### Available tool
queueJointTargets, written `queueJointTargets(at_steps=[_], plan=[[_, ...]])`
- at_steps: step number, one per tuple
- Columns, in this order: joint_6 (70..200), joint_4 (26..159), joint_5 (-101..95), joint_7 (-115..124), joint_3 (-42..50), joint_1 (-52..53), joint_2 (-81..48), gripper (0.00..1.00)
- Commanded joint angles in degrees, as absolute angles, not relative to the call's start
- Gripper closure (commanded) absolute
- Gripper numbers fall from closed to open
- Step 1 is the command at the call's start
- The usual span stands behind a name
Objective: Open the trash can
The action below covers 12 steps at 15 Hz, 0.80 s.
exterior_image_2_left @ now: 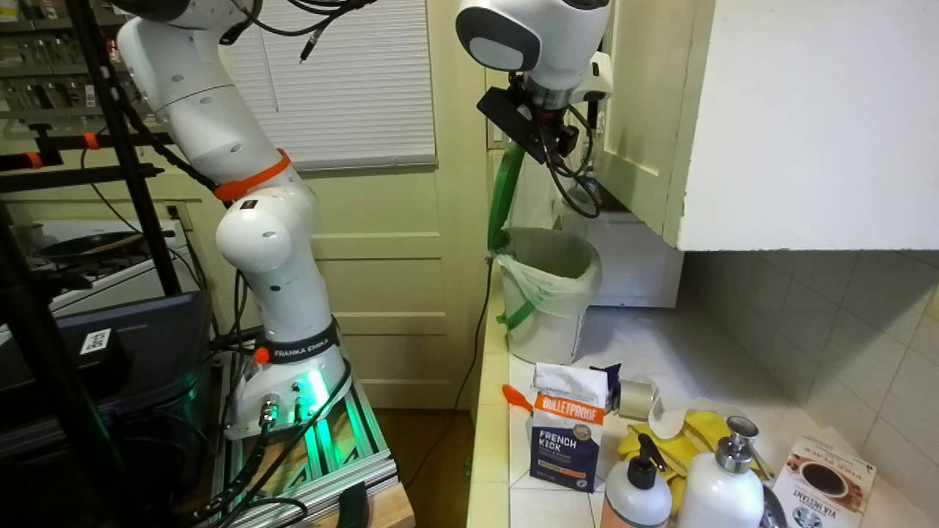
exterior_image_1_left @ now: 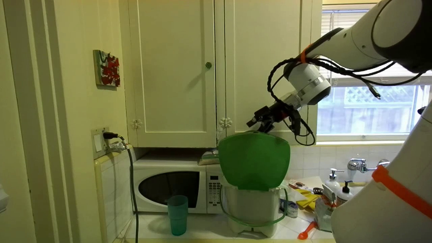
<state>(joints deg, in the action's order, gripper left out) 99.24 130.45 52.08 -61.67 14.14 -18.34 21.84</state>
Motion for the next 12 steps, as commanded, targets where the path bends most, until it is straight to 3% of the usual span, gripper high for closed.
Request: queueJointTargets(at_steps=[1,6,12], plan=[[109.32,136.77,52.41,-56.03,12.31,-17.45,28.24,0.00],[120.88,141.15,47.35,-46.16,9.04,-16.81,32.89,0.00],[121.77,141.53,33.85,-33.85,8.49,-14.52,36.22,0.00]])
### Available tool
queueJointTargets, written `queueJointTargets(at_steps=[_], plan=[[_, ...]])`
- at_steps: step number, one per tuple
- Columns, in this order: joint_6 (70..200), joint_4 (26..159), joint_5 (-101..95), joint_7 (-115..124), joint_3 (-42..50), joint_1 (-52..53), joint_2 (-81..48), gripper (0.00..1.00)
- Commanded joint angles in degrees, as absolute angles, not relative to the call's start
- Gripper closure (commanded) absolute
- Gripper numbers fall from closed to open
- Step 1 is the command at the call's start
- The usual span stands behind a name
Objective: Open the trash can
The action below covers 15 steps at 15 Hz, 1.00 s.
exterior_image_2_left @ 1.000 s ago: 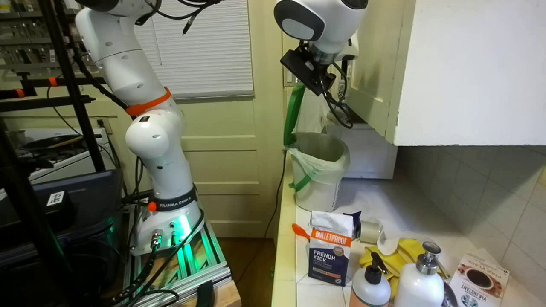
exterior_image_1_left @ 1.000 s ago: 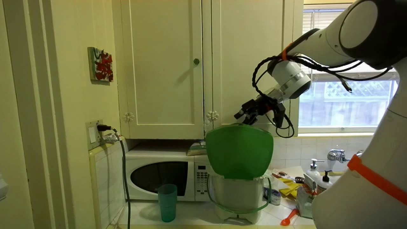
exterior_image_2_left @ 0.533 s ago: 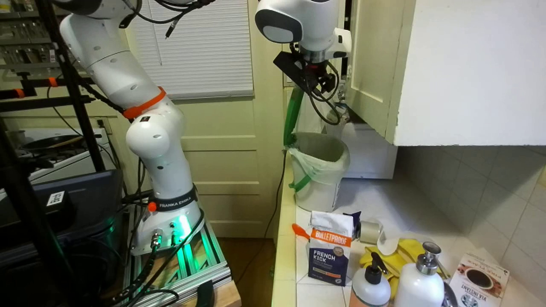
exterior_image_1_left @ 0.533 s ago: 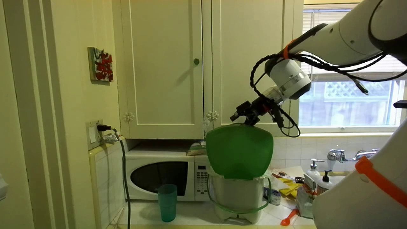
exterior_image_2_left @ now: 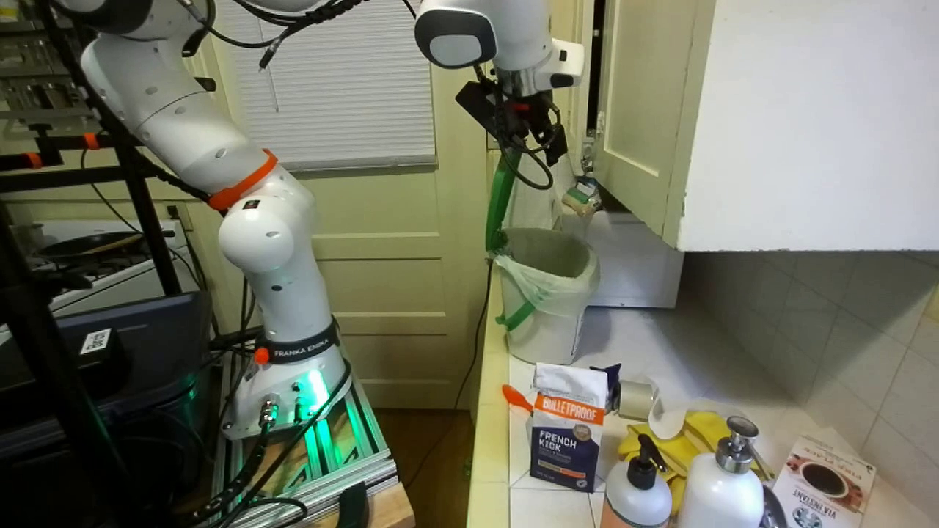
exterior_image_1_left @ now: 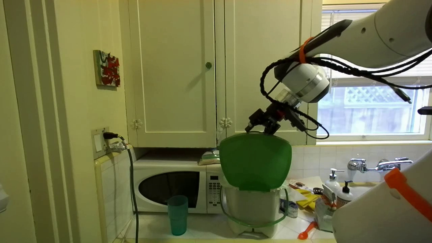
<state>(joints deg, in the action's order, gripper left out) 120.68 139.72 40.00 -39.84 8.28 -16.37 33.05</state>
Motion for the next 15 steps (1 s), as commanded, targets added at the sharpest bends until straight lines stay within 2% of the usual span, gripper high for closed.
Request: queueJointTargets(at_steps=[1,15], plan=[[121.83,141.46,32.23,-32.61,8.71,-13.66,36.85,0.00],[123.10,140.30,15.19,-18.05,8.09,-7.79,41.74,0.00]])
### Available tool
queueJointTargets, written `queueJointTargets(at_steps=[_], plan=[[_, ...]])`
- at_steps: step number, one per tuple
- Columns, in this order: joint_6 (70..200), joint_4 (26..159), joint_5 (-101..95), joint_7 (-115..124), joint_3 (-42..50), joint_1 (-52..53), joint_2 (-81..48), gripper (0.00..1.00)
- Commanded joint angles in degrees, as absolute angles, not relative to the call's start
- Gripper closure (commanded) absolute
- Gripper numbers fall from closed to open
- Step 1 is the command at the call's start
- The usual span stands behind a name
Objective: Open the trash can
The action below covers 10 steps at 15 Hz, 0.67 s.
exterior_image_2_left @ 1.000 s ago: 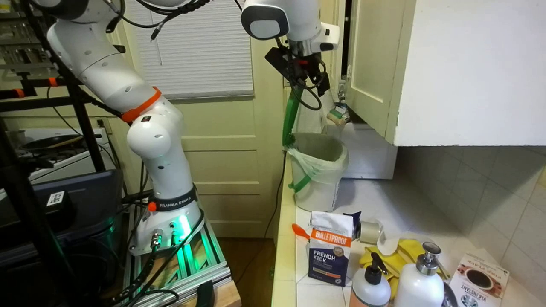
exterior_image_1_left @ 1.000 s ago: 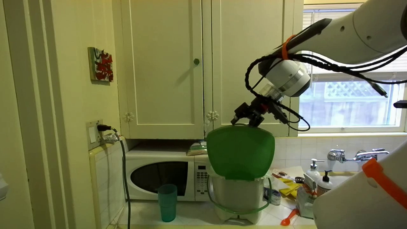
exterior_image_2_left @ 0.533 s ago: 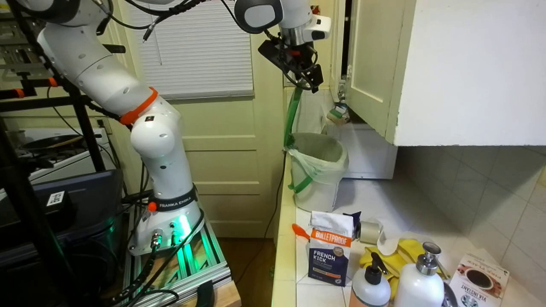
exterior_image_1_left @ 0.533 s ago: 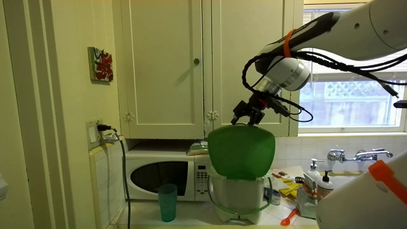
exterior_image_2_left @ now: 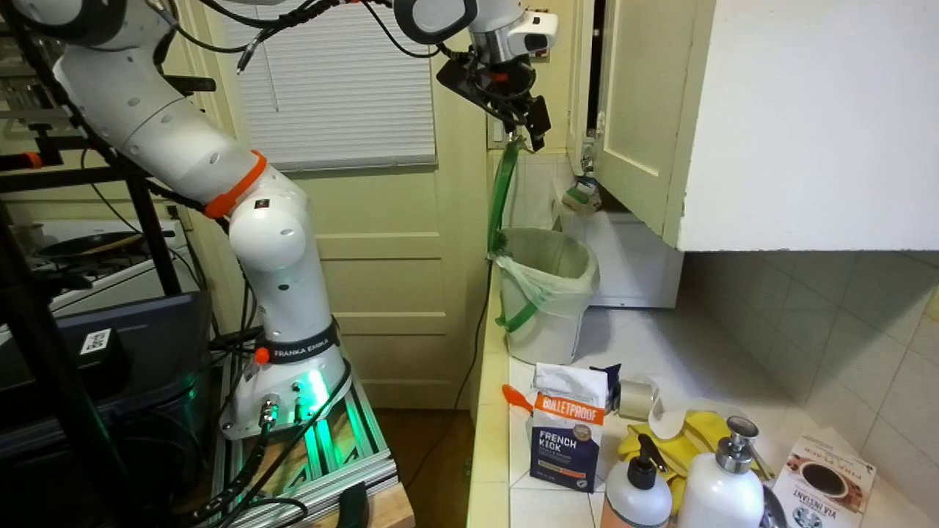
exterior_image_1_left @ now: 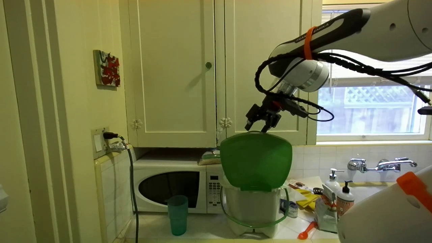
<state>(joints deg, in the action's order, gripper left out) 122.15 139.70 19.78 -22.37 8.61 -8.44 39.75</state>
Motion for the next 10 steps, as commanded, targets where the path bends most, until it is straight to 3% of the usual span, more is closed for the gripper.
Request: queueJointTargets(at_steps=[1,10], plan=[[122.46,139.67,13.50,-16.88,7.84,-7.96,41.71,0.00],[113.25,132.14,4.76,-8.90,7.89,-7.97,40.68,0.00]])
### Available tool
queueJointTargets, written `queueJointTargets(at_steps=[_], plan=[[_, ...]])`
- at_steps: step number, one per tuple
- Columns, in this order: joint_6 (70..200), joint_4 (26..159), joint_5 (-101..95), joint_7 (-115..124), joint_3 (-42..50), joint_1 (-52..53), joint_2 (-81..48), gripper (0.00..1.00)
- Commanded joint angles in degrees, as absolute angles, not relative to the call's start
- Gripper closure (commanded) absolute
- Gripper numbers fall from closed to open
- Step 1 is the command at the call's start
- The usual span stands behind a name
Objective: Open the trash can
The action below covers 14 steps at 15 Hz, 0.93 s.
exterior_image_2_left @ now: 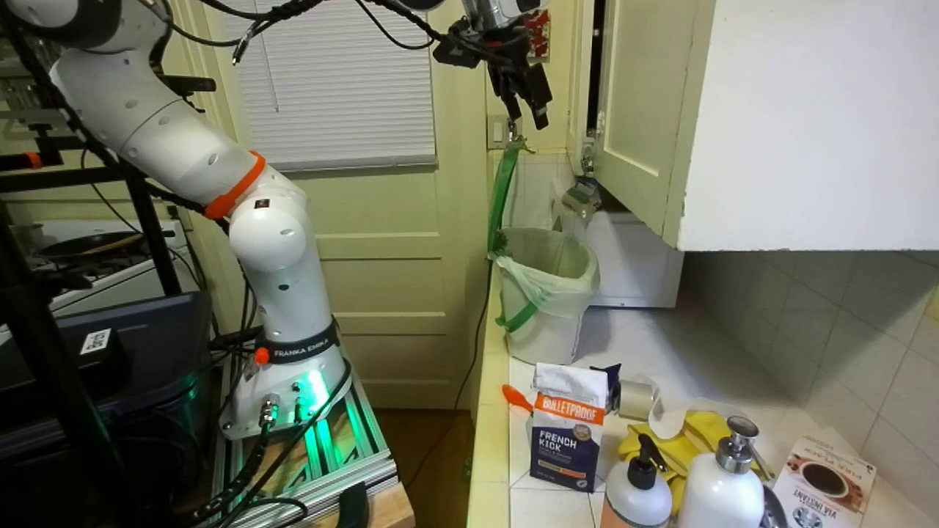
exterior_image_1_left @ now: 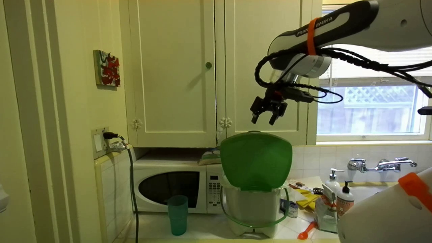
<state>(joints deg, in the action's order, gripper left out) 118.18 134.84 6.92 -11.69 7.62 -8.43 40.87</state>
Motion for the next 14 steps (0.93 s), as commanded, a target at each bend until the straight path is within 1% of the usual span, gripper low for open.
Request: queueJointTargets(at_steps=[1,7,14], plan=[[111.61,131.30,4.59,-8.63,7.95,-7.86,40.64,0.00],[101.73,127.04,4.85,-7.94,8.63,-7.50,39.70,0.00],[96.19,125.46,4.88,-8.24,9.11,-7.55,39.19,0.00]])
